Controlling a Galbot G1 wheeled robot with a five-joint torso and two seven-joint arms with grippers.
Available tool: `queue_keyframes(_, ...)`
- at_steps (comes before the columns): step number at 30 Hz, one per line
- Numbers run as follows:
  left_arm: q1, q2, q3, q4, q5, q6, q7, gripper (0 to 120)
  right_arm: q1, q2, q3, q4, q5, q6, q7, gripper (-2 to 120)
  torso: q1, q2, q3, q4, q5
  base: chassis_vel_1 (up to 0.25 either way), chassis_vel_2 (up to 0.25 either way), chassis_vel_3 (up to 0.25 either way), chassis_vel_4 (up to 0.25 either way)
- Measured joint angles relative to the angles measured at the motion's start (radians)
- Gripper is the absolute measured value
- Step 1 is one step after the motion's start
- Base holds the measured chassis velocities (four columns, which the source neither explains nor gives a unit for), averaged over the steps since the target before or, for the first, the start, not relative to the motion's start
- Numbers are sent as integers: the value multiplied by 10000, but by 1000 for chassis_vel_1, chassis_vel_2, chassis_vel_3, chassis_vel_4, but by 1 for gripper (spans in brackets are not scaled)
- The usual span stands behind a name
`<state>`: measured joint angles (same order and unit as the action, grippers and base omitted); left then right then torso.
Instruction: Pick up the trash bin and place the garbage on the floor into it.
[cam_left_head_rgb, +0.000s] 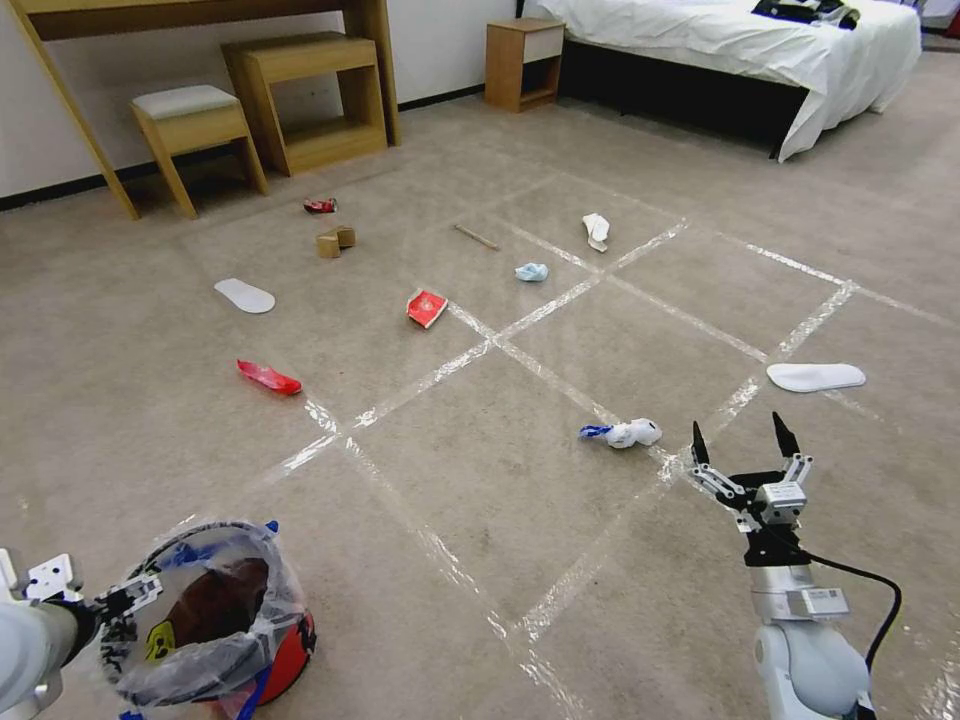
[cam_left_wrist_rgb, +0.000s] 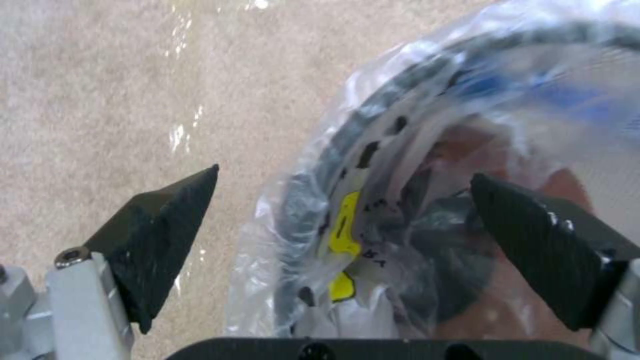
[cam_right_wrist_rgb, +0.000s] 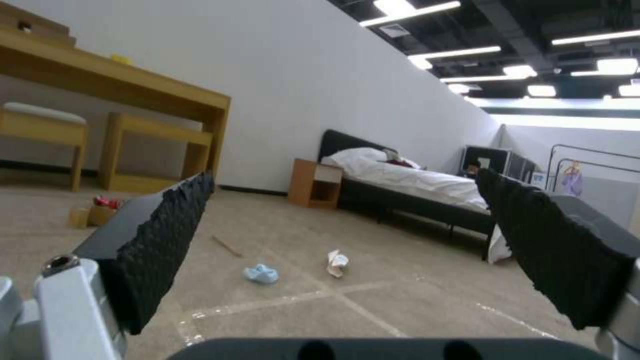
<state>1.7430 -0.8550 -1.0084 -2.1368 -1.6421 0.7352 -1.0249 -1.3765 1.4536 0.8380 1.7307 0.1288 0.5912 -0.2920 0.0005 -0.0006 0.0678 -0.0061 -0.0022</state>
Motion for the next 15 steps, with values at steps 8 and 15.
queue_keyframes(8, -546, -34, 563, 515, 72, 0, 2, 100, -25, 0, 30, 4, 5, 0, 6, 100, 0, 0, 0, -1, 0, 0, 0, 0, 0)
queue_keyframes(15, -899, -147, 995, 990, 52, 0, -113, 99, -21, 0, 112, -45, 19, 6, 15, 100, 0, 0, 0, -1, -1, 0, 0, 0, 0)
